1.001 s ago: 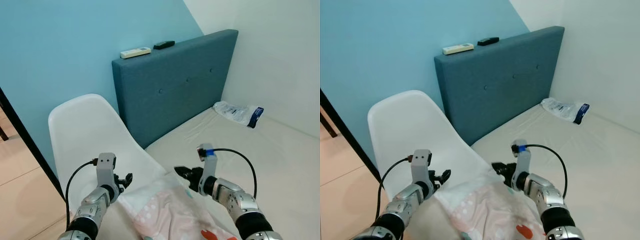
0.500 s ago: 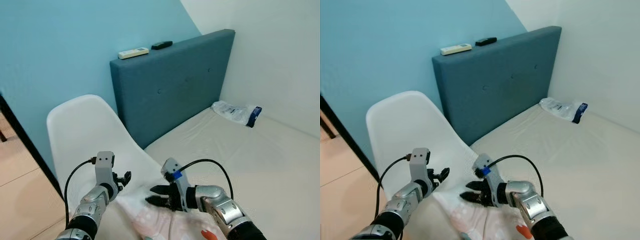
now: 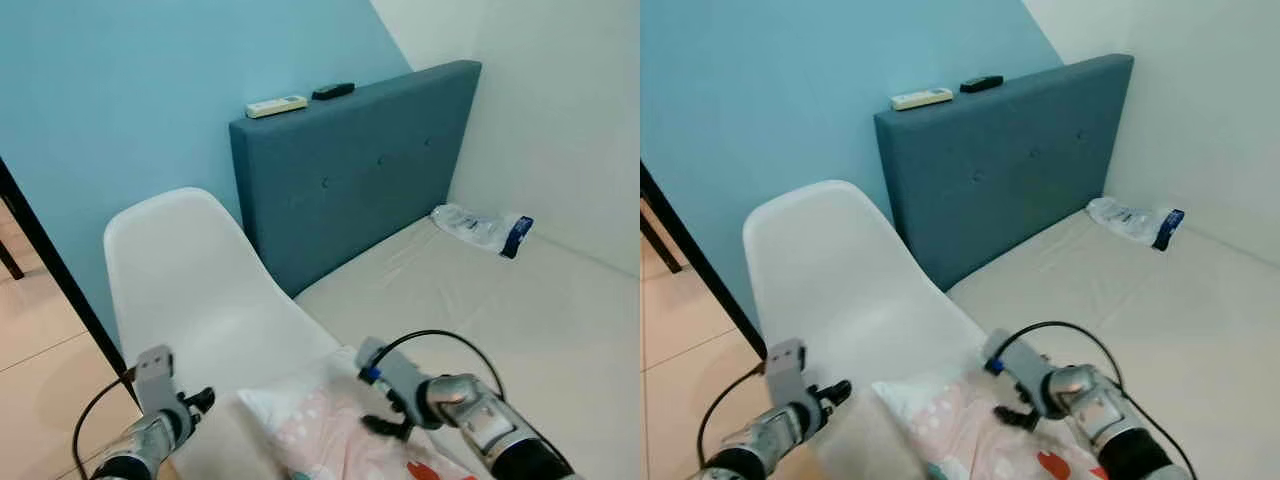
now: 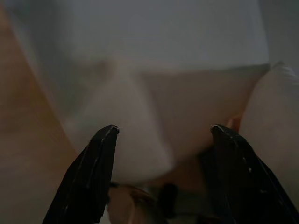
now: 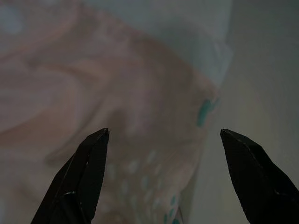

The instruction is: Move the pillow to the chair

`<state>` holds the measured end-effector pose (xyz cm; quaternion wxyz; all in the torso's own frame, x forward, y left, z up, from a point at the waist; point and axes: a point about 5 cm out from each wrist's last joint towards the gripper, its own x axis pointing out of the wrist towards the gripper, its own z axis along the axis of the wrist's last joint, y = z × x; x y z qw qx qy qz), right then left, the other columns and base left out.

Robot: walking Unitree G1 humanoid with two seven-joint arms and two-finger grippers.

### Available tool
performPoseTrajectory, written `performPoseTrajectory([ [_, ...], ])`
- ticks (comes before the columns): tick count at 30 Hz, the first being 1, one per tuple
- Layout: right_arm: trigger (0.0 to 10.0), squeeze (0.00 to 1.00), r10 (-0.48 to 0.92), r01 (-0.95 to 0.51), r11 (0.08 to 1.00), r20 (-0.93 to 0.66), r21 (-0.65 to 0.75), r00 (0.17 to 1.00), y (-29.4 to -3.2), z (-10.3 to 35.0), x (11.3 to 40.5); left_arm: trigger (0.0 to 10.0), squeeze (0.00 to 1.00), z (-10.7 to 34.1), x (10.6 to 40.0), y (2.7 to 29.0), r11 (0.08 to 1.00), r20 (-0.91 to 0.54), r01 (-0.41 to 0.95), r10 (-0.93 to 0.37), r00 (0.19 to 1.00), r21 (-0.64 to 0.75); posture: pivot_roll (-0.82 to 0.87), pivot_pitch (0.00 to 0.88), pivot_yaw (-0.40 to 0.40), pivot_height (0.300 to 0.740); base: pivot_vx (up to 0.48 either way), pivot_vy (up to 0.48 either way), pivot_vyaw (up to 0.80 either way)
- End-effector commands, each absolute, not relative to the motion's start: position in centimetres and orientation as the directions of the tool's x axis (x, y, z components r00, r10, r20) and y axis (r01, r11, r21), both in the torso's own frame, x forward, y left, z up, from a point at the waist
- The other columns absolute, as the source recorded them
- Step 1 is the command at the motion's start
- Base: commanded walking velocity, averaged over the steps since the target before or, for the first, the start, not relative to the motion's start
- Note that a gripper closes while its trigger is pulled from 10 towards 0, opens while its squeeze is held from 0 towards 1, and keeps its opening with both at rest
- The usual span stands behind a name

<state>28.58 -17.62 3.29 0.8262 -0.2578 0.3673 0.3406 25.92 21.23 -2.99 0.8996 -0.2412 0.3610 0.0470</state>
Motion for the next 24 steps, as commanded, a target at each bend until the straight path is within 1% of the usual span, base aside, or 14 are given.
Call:
performPoseTrajectory([
  [1,10.0,1.0,0.348,-0.711,0.673,-0.761,-0.204,0.548,-17.9,3.7,29.2,10.0,0.0,-3.5,25.2,20.8,0.818,-0.672,-0.291,-0.15,0.725,-0.496,0.0,0.0,0.016,0.74,0.0,0.0,0.0],
  [2,10.0,1.0,0.339,-0.697,0.685,-0.756,-0.21,0.56,-18.1,3.7,29.3,10.0,0.0,-3.6,25.1,20.6,0.791,-0.662,-0.299,-0.171,0.73,-0.534,0.0,0.0,0.016,0.74,0.0,0.0,0.0],
  [3,10.0,1.0,0.328,-0.683,0.697,-0.751,-0.217,0.573,-18.3,3.8,29.4,10.0,0.0,-3.5,25.1,20.1,0.745,-0.623,-0.287,-0.213,0.753,-0.602,0.0,0.0,0.015,0.74,0.0,0.0,0.0],
  [4,10.0,1.0,0.328,-0.683,0.697,-0.751,-0.217,0.573,-18.3,3.8,29.4,10.0,0.0,-3.5,25.1,20.1,0.745,-0.623,-0.287,-0.213,0.753,-0.602,0.0,0.0,0.015,0.74,0.0,0.0,0.0],
  [5,10.0,1.0,0.313,-0.665,0.712,-0.747,-0.225,0.587,-18.5,3.8,29.5,10.0,0.0,-3.3,25.1,19.4,0.679,-0.549,-0.239,-0.284,0.786,-0.694,0.0,0.0,0.012,0.74,0.0,0.0,0.0],
  [6,10.0,1.0,0.313,-0.665,0.712,-0.747,-0.225,0.587,-18.5,3.8,29.5,10.0,0.0,-3.3,25.1,19.4,0.679,-0.549,-0.239,-0.284,0.786,-0.694,0.0,0.0,0.012,0.74,0.0,0.0,0.0],
  [9,10.0,1.0,0.301,-0.652,0.723,-0.745,-0.23,0.596,-18.5,3.7,29.5,10.0,0.0,-3.2,24.7,18.2,0.596,-0.446,-0.15,-0.388,0.807,-0.789,0.0,0.0,0.008,0.74,0.0,0.0,0.0],
  [11,10.0,1.0,0.29,-0.641,0.73,-0.742,-0.237,0.604,-18.7,3.7,29.7,10.0,0.0,-3.4,24.1,17.1,0.535,-0.401,-0.111,-0.463,0.79,-0.837,0.0,0.0,0.006,0.74,0.0,0.0,0.0],
  [14,10.0,1.0,0.288,-0.639,0.731,-0.742,-0.238,0.606,-18.7,3.7,29.7,10.0,0.0,-3.5,23.9,16.8,0.526,-0.392,-0.1,-0.481,0.784,-0.845,0.0,0.0,0.006,0.74,0.0,0.0,0.0],
  [17,10.0,1.0,0.281,-0.633,0.735,-0.74,-0.243,0.61,-18.8,3.7,29.7,10.0,0.0,-3.6,23.4,16.4,0.493,-0.366,-0.082,-0.513,0.776,-0.866,0.0,0.0,0.004,0.74,0.0,0.0,0.0],
  [24,10.0,1.0,0.284,-0.633,0.735,-0.739,-0.241,0.611,-18.9,3.7,29.7,10.0,0.0,-3.5,23.4,16.2,0.525,-0.366,-0.052,-0.516,0.774,-0.849,0.0,0.0,-0.001,0.74,0.0,0.0,0.0],
])
